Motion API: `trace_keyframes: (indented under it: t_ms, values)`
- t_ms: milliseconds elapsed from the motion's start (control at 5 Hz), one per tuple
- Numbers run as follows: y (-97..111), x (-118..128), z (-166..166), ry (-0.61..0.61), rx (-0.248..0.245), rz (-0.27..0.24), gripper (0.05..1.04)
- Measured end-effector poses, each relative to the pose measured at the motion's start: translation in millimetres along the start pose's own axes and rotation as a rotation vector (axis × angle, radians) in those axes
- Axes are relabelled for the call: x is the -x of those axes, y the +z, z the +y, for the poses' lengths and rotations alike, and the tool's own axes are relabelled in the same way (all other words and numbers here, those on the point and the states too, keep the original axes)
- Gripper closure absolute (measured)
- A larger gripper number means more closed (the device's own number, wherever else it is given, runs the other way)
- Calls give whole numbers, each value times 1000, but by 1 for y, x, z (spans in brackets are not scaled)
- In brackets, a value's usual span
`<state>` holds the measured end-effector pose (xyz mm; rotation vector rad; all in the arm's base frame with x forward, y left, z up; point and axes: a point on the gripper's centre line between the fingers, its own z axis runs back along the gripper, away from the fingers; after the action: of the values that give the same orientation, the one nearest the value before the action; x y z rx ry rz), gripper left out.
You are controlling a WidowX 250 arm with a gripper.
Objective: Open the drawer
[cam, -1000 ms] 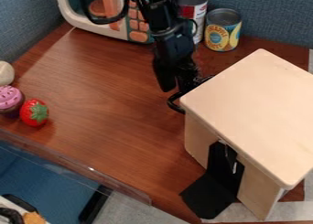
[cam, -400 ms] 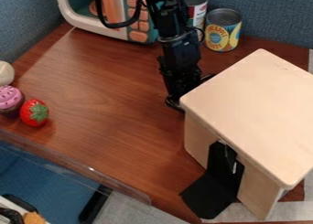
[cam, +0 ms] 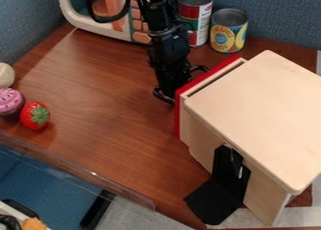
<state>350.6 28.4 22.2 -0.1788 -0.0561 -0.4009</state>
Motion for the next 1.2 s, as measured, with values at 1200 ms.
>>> trace_keyframes:
  t_ms: [1200]
  values:
    - [26, -4, 43, -109, -68, 78, 949]
